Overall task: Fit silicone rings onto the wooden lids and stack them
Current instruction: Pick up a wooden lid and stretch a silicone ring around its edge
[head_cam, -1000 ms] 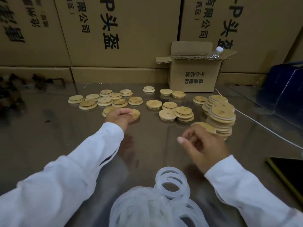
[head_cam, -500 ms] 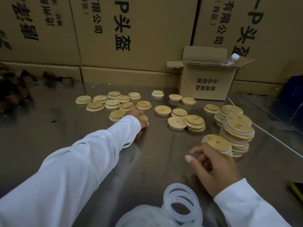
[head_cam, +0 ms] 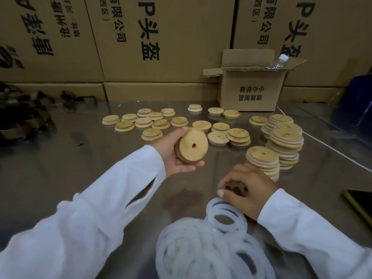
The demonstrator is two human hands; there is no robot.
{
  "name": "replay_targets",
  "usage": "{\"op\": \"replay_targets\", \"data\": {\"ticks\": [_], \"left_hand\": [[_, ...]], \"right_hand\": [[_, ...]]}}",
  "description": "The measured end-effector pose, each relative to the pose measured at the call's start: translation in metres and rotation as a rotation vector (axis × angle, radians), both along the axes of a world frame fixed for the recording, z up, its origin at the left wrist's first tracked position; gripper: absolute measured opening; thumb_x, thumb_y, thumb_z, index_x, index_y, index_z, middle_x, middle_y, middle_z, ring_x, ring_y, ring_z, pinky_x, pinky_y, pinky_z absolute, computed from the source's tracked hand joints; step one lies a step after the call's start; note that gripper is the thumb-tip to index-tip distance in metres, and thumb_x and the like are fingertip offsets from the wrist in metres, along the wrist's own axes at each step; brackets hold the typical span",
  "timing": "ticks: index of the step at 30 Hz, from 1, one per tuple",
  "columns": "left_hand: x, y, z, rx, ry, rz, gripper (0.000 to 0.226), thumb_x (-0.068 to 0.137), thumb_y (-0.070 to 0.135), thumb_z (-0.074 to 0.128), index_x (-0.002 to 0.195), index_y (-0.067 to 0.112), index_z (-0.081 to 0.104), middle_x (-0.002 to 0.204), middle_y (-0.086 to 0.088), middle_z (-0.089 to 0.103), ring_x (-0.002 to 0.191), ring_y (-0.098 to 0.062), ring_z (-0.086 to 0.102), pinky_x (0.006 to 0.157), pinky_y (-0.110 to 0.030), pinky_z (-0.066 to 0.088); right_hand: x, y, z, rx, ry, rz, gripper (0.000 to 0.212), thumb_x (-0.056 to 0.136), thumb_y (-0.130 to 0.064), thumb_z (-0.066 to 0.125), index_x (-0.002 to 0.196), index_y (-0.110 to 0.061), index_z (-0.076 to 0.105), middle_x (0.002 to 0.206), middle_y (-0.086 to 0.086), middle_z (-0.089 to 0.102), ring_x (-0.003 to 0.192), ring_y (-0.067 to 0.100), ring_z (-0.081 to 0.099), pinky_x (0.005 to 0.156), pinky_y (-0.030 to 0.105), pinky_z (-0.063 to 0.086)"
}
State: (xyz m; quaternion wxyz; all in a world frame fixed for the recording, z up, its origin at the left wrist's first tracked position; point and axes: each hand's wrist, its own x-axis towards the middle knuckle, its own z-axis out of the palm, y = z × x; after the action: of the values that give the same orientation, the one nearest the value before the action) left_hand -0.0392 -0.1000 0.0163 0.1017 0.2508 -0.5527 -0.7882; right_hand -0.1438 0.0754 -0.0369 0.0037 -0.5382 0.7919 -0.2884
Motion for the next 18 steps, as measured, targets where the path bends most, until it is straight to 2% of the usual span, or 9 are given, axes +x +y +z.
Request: {"op": "replay_targets", "data": {"ticks": [4, 6, 9, 12, 16, 18], "left_hand": [[0.020, 0.027, -0.021, 0.127, 0.036, -0.042, 0.045, 0.092, 0.046, 0.038, 0.120, 0.013, 0.051, 0.087, -0.017, 0.070, 0.062, -0.030, 0.069, 0.049, -0.029, 0.056], [0.023, 0.032, -0.029, 0.125, 0.071, 0.010, 0.041, 0.092, 0.043, 0.041, 0.120, 0.014, 0.052, 0.091, -0.019, 0.069, 0.063, -0.033, 0.069, 0.048, -0.032, 0.056], [0.025, 0.032, -0.035, 0.115, 0.141, 0.048, 0.034, 0.095, 0.041, 0.035, 0.106, 0.021, 0.061, 0.086, -0.014, 0.071, 0.062, -0.034, 0.069, 0.046, -0.031, 0.055], [0.026, 0.033, -0.040, 0.099, 0.147, 0.069, 0.036, 0.096, 0.040, 0.034, 0.100, 0.019, 0.063, 0.078, -0.012, 0.072, 0.060, -0.033, 0.069, 0.045, -0.030, 0.054], [0.026, 0.035, -0.046, -0.022, 0.171, 0.069, 0.016, 0.092, 0.022, 0.050, 0.102, 0.018, 0.061, 0.092, -0.017, 0.068, 0.063, -0.033, 0.069, 0.048, -0.028, 0.055], [0.026, 0.035, -0.048, -0.063, 0.194, 0.059, 0.016, 0.091, 0.014, 0.052, 0.103, 0.020, 0.060, 0.100, -0.017, 0.064, 0.064, -0.033, 0.069, 0.050, -0.029, 0.056]], "right_hand": [[0.004, -0.001, 0.000, 0.049, -0.006, 0.037, 0.014, 0.076, -0.037, 0.068, 0.087, -0.029, 0.069, 0.088, -0.007, 0.054, 0.088, 0.011, 0.048, 0.081, 0.031, 0.043], [0.005, -0.002, 0.000, 0.034, -0.035, 0.059, 0.011, 0.075, -0.035, 0.071, 0.084, -0.029, 0.070, 0.088, -0.006, 0.055, 0.088, 0.011, 0.049, 0.081, 0.031, 0.043], [0.006, -0.003, 0.001, 0.010, -0.105, 0.069, 0.005, 0.073, -0.029, 0.074, 0.077, -0.029, 0.071, 0.086, -0.007, 0.055, 0.087, 0.009, 0.051, 0.080, 0.030, 0.043], [0.008, -0.005, 0.001, 0.017, -0.144, 0.069, 0.008, 0.074, -0.024, 0.074, 0.071, -0.031, 0.069, 0.083, -0.011, 0.053, 0.084, 0.004, 0.050, 0.077, 0.024, 0.040], [0.012, -0.007, 0.002, 0.067, -0.149, 0.036, 0.025, 0.077, -0.022, 0.070, 0.063, -0.037, 0.056, 0.082, -0.012, 0.052, 0.083, 0.002, 0.047, 0.079, 0.021, 0.040], [0.013, -0.006, 0.003, 0.076, -0.154, 0.039, 0.027, 0.079, -0.018, 0.067, 0.064, -0.035, 0.054, 0.084, -0.011, 0.052, 0.084, 0.005, 0.049, 0.081, 0.023, 0.041]]}}
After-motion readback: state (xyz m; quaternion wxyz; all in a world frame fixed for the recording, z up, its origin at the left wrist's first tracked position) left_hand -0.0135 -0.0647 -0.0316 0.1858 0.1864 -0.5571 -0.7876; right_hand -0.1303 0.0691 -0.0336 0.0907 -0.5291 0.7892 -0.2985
